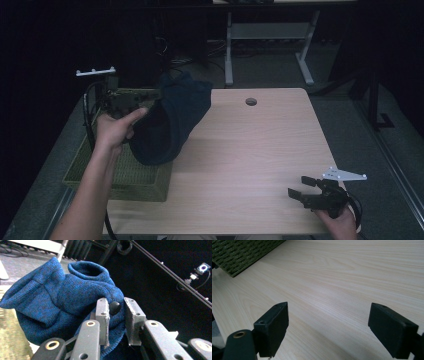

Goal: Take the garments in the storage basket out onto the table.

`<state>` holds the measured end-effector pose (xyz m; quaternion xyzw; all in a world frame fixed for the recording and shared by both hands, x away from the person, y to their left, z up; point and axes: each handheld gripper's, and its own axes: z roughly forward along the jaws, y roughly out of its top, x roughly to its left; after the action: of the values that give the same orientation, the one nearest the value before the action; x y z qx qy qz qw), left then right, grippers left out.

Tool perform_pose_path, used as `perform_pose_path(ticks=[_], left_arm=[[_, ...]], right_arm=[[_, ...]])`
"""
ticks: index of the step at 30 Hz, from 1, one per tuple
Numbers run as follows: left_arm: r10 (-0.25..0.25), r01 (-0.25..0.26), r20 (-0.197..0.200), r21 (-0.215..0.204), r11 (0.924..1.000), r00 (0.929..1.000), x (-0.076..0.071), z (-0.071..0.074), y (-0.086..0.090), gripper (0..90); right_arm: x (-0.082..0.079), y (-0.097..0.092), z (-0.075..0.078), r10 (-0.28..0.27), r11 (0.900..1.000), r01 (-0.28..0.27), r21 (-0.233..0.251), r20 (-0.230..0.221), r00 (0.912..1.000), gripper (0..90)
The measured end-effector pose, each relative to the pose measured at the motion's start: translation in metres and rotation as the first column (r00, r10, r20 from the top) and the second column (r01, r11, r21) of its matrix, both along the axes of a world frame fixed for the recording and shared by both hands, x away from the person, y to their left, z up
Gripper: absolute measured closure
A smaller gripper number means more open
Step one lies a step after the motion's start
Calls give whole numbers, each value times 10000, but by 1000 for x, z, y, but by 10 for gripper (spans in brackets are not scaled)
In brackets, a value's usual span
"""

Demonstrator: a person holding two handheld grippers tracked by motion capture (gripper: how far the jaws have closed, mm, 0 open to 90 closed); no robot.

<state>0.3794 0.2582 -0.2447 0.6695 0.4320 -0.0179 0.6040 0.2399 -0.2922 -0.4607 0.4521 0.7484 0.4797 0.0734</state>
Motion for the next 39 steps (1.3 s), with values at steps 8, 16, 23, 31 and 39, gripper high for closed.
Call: perform_pose_path(ticks=[8, 16, 23, 31, 39], left_arm=[[-405, 405, -25, -20, 9992, 9992, 1, -4, -22, 751], [-819, 819, 20, -21, 9966, 9966, 2, -8, -44, 750], [-1096, 1096, -79, 31, 9940, 9939, 4, -15, -62, 750], [-1431, 1431, -187, 20, 9897, 9895, 6, -21, -81, 750], [-1666, 1668, -230, 66, 9860, 9858, 7, -25, -100, 750]], right_arm=[[-1, -1, 1, -24, 10000, 24, 79, -6, 10000, 163], [-3, -3, 2, -58, 9999, 57, 134, 45, 10000, 163], [-3, -2, 1, -21, 9999, 20, 157, 60, 10000, 163], [-3, -3, 1, 28, 9998, -29, 173, 38, 10000, 163], [-4, -3, 1, 58, 9998, -59, 179, 71, 10000, 163]])
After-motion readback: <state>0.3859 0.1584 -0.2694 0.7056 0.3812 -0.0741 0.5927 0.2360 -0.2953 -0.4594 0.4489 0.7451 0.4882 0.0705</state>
